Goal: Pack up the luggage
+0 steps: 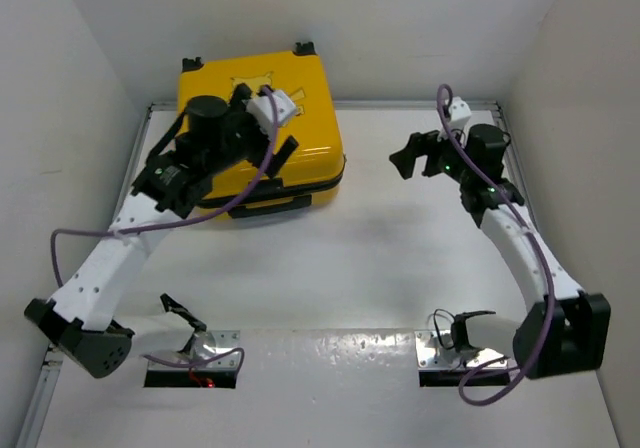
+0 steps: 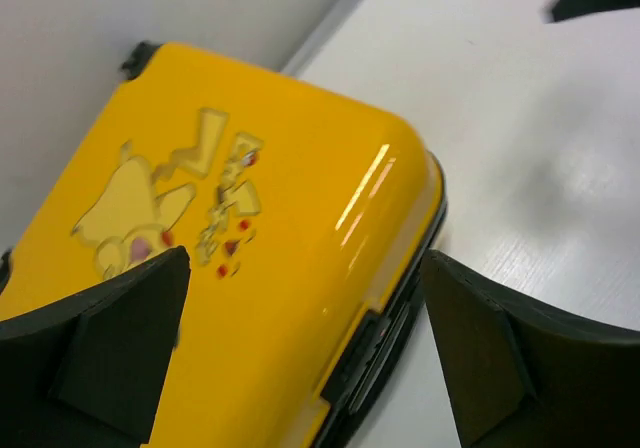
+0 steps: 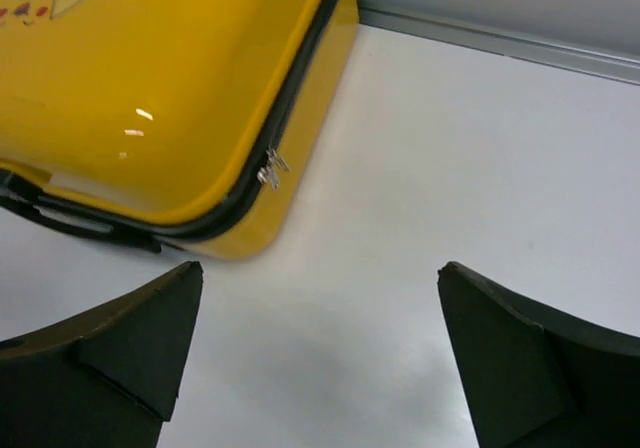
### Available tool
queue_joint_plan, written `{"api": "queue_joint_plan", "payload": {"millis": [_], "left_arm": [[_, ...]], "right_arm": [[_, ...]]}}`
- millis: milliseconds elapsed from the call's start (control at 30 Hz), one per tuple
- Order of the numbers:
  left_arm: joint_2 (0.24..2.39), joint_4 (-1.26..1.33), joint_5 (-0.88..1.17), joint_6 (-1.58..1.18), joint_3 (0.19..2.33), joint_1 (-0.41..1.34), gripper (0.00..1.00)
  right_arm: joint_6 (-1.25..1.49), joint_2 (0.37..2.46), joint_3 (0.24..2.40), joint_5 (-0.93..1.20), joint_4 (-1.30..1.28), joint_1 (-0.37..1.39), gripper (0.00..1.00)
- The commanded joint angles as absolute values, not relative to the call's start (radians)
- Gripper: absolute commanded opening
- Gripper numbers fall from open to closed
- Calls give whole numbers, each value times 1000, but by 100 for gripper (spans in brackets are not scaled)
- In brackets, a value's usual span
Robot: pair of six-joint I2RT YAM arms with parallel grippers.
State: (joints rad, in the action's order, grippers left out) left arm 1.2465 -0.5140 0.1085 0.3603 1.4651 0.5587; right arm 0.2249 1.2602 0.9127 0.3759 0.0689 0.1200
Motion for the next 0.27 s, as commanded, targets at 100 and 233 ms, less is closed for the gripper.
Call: {"api": "queue_joint_plan", "payload": {"millis": [100,233], "left_arm": [[1120,-588,137,102,1283,419,100],[1083,-555,192,17,1203,304,100]], "right_arm": [[133,1070,933,445,-317,-33,100],[130,1013,914,468,-396,-89,100]]}}
